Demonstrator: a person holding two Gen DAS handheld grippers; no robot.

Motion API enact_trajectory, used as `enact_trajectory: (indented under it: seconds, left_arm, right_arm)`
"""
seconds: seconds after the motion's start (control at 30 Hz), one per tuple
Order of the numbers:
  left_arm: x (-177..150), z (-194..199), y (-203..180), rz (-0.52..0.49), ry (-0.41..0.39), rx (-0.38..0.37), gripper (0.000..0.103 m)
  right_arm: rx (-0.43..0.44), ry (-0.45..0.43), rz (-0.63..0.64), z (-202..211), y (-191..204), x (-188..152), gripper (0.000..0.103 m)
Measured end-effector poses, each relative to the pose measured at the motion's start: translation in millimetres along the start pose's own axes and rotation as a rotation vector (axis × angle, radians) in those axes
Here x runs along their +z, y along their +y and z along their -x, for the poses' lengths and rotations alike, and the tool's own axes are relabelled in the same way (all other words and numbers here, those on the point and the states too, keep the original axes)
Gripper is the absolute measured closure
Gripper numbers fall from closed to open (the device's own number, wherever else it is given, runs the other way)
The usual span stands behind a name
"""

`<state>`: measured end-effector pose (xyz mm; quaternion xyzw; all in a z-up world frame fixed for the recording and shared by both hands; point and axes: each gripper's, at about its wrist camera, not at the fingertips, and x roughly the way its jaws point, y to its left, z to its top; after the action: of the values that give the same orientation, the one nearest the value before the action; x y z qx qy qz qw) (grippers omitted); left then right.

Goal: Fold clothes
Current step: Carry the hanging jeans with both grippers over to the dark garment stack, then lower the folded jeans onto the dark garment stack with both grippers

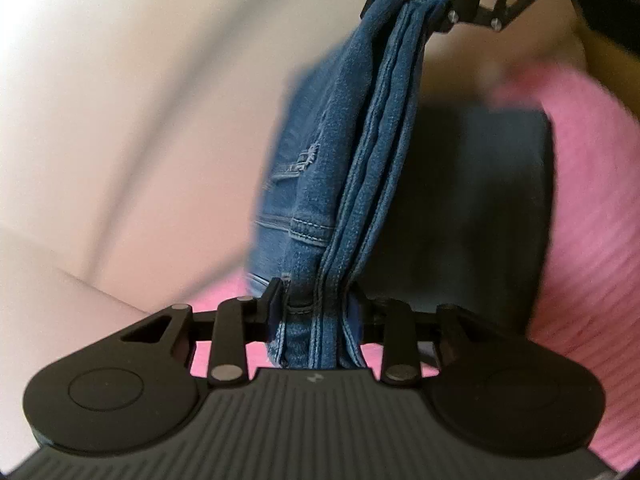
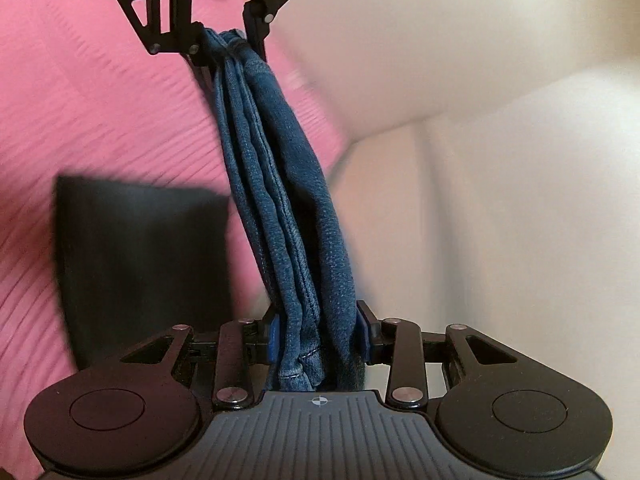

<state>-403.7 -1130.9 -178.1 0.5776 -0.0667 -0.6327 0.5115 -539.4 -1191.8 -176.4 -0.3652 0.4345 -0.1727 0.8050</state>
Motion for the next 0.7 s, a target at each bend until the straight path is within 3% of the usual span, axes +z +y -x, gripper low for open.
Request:
enact_trajectory:
  seconds: [0.07,0.13,0.23,0.43,0.53,0.63,0.7]
  left_arm:
    - [-11,-37,-42,-0.038,0.034,-0.085,0.074]
    - [-17,-50,-69,-0.074,0.028,-0.094,0.074]
    - [-23,-47,-74,-0.094,-0.001,-0.077,0.074]
    - [-5,-42,-59,-0.137,-0.012,-0.031,0.074]
    - [-5,-55,-78,-0.141,0.009,-0.09,0.074]
    - [-6,-57,-98,-0.143,0.014,-0.041,0.074]
    - [-7,-54,-91,-0.105,0.023,-0.042,0.073]
  right_arm:
    - [0.083,0.048,-0.013,-34,35,-25,0.068]
    - [0.132,0.075,-0.027,-46,56,-41,0.068]
    - [0.158,0.085,-0.051,-45,71,-60,0.067]
    - [0.16,0.085,-0.139,-39,77,-23,0.067]
    - [0.16,0.095,-0.113,-41,85,-26,0.067]
    - [0.162,0.111,-0.091,-44,91,-31,0.065]
    - [0.163,0.121,-0.075,-45,95,-34,0.057]
